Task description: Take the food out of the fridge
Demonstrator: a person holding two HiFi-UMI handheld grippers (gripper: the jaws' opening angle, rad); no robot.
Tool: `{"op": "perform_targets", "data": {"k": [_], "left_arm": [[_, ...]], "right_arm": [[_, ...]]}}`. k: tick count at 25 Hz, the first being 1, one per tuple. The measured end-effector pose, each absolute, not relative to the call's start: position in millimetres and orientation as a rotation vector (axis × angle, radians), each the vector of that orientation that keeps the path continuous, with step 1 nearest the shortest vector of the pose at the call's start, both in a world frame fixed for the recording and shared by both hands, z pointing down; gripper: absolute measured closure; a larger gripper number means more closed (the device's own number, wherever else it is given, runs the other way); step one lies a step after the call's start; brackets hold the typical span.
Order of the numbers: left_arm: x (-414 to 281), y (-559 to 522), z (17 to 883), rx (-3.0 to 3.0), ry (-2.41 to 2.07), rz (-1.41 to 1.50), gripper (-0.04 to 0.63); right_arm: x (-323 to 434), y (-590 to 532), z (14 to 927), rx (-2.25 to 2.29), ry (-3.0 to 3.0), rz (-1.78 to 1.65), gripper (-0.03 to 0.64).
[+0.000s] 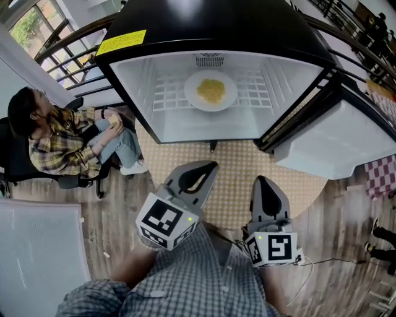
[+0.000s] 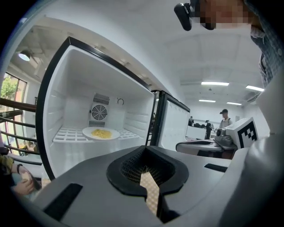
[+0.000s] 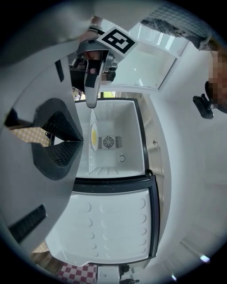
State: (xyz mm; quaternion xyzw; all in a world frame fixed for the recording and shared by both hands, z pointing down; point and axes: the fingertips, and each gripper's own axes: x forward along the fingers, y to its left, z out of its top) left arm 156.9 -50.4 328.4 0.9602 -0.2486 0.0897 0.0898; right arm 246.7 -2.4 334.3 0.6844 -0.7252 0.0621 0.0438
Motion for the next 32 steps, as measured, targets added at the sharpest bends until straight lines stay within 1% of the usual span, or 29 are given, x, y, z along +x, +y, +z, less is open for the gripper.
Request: {"op": "perform_targets", "data": {"k": [5,20,29,32], "left_arm": [[148.9,-53.7,329.9,2.831,-0.811,0.288,0.589],[113.9,-95.8,328.6,2.850,-0.915,0.339,0.589],[103.5,-109.0,331.0,2.849,-0.895,0.324,0.589],[99.0,-113.3,333.0,2.836,-0.899,0.308,0.589]], "right_arm": [[246.5,-16.1,333.6,2.074,-2.283,0.241,0.606],[203.5,-82.1,338.2,1.985,-2.533,0.554,0.607],[199.2,-127.2,346.5,2.015,-2.602,0.852,0.606],[197.9,-142.7,351.9,2.023,-2.616,1.015,0.606]]}}
